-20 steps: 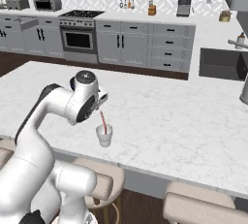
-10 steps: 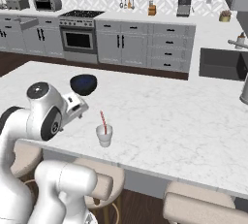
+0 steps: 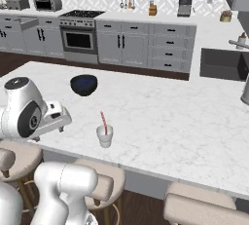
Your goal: Take a straw from the drawer in front and place it inside the glass cup on the dining counter.
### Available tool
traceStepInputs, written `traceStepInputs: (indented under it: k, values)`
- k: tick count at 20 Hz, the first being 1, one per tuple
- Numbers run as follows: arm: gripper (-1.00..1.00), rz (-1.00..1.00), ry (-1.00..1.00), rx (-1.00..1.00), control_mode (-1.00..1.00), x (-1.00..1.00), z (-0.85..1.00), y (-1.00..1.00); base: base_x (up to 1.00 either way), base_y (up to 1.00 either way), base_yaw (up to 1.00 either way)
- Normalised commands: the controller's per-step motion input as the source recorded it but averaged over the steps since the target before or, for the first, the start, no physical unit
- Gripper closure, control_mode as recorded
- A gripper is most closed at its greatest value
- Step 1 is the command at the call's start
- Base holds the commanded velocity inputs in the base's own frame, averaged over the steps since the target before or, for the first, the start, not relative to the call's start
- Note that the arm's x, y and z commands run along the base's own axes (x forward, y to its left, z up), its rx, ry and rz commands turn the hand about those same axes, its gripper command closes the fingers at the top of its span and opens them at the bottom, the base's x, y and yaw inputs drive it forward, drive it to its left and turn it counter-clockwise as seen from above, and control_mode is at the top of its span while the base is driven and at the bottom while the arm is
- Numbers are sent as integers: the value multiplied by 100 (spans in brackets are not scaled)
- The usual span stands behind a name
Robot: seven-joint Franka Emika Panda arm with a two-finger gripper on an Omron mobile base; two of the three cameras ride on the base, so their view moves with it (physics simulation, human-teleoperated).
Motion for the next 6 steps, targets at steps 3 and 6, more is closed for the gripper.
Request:
traceStepInputs:
  k: [3,6]
  values:
    - [-100,-7,18,3,-100,-67,0,49,0,0,0]
    - [-100,-6,9,0,-100,-73,-3,51,0,0,0]
